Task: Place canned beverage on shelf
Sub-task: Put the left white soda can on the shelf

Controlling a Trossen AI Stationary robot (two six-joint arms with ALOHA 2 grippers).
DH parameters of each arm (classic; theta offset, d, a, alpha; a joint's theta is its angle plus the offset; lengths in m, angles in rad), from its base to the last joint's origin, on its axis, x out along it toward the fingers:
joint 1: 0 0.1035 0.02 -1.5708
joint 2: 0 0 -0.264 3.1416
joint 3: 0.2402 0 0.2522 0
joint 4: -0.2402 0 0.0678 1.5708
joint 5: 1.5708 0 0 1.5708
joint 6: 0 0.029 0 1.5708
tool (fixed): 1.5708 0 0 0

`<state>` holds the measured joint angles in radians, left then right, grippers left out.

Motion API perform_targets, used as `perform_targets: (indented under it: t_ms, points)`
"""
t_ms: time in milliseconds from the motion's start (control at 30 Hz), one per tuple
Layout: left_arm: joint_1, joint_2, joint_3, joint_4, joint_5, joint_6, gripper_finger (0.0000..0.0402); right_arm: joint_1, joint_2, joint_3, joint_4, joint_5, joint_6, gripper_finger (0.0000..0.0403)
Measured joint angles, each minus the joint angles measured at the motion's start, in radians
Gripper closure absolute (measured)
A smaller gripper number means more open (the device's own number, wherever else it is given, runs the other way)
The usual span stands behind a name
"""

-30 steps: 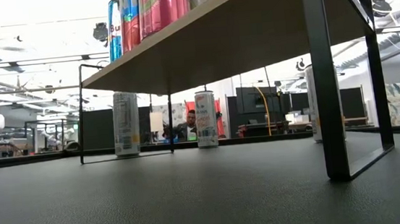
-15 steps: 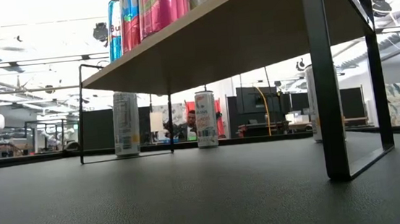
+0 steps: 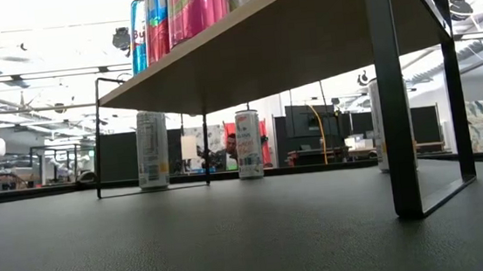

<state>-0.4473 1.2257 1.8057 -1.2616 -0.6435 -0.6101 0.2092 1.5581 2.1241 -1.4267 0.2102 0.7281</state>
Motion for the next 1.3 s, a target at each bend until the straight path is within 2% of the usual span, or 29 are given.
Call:
perform_targets:
  t_ms: [100,200,433,567,700,900,1100,1300]
  points:
    - [0.013,-0.046,0.001,-0.015,-0.118,-0.034,0.0366,-0.007,0.0,0.033,-0.019,0.033,0.069,0.0376]
    - [0.028,-0.069,0.001,-0.014,-0.192,-0.02,0.0366,-0.024,-0.002,0.049,-0.03,0.062,0.147,0.0376]
    - [0.05,-0.077,0.001,-0.013,-0.218,0.096,0.0366,-0.083,0.0,0.063,-0.027,0.075,0.22,0.0375]
    - [0.073,-0.076,0.0,-0.017,-0.218,0.05,0.0366,-0.14,0.0,0.063,-0.023,0.075,0.184,0.0375]
    - [0.144,-0.076,0.0,-0.048,-0.217,-0.03,0.0366,-0.201,0.0,0.063,-0.023,0.075,0.108,0.0375]
    - [0.315,-0.075,0.0,-0.057,-0.121,-0.037,0.0366,-0.262,0.0,0.063,-0.023,0.085,-0.163,0.0375]
    - [0.515,-0.054,0.0,-0.056,0.006,0.018,0.0365,-0.308,0.0,0.063,-0.018,0.136,-0.42,0.0375]
    - [0.684,0.018,0.0,-0.056,0.174,0.018,0.032,-0.365,0.0,0.063,-0.018,0.124,-0.575,0.0375]
